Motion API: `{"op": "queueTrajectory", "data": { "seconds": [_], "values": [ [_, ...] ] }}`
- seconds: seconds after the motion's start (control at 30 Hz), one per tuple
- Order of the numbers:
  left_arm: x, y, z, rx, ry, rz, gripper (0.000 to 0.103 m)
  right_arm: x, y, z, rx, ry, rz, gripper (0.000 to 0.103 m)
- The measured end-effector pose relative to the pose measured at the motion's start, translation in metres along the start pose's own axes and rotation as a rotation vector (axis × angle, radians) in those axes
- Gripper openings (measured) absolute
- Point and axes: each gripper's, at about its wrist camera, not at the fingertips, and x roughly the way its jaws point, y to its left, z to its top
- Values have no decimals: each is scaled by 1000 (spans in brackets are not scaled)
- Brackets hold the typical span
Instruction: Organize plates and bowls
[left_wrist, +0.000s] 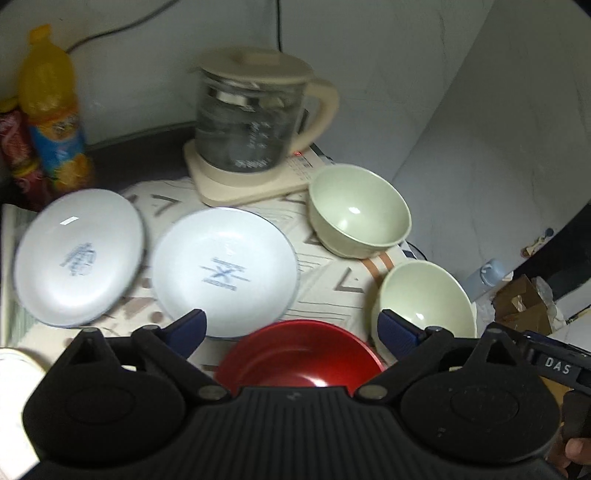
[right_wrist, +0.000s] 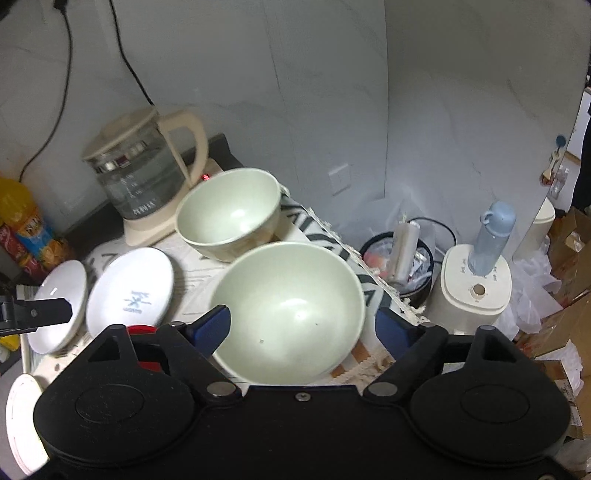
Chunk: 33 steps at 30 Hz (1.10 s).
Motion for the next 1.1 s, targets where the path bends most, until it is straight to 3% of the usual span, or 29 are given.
{"op": "queueTrajectory", "data": {
  "seconds": [0.37,0.6,0.9,1.1],
  "values": [
    [55,-52,8,64,61,-44,71,42,-35,2,48,96,16,68],
    [92,-64,14,56,125,-46,57,65,-49,1,90,168,55,51],
    [127,-70,16,41,190,-34,43,84,-53,1,99,197,75,51],
    [142,-71,13,25,220,-38,34,95,-54,-1,110,216,87,33]
  ]
}}
